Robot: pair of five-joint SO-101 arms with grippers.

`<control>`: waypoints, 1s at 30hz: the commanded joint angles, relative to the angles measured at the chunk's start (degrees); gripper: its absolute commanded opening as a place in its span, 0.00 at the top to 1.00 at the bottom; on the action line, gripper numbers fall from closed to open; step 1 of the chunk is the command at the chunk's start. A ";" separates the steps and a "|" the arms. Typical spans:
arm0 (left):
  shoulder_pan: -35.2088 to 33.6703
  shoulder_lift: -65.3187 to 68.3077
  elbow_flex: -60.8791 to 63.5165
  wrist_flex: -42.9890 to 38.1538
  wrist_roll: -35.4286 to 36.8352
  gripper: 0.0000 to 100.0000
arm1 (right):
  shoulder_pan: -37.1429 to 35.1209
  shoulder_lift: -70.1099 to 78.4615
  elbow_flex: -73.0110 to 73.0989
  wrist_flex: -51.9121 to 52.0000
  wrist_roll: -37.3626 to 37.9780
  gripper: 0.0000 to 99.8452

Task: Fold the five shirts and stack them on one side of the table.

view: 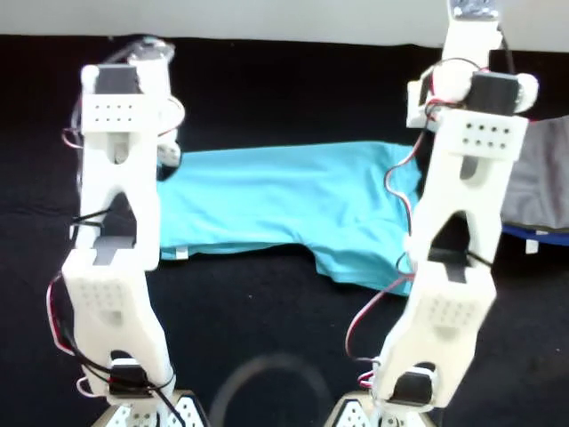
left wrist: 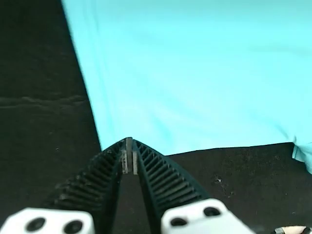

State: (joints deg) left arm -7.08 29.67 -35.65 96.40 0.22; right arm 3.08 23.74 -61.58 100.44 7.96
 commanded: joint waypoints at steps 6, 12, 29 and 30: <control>1.19 -11.03 28.62 -21.98 0.62 0.99 | -1.63 -22.55 45.41 -9.54 -0.18 0.98; 0.92 -11.56 39.78 -33.67 0.62 0.99 | -1.89 -22.55 71.69 -39.87 -0.18 0.98; 0.92 -11.47 48.92 -44.57 0.62 0.99 | 9.45 -8.66 75.47 -52.00 8.09 0.98; 0.92 -11.47 48.92 -44.57 0.53 0.99 | 9.71 -8.66 74.42 -50.68 8.09 0.98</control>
State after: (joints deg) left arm -6.55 19.12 13.14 53.58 0.48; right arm 9.67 15.30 16.48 46.81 15.16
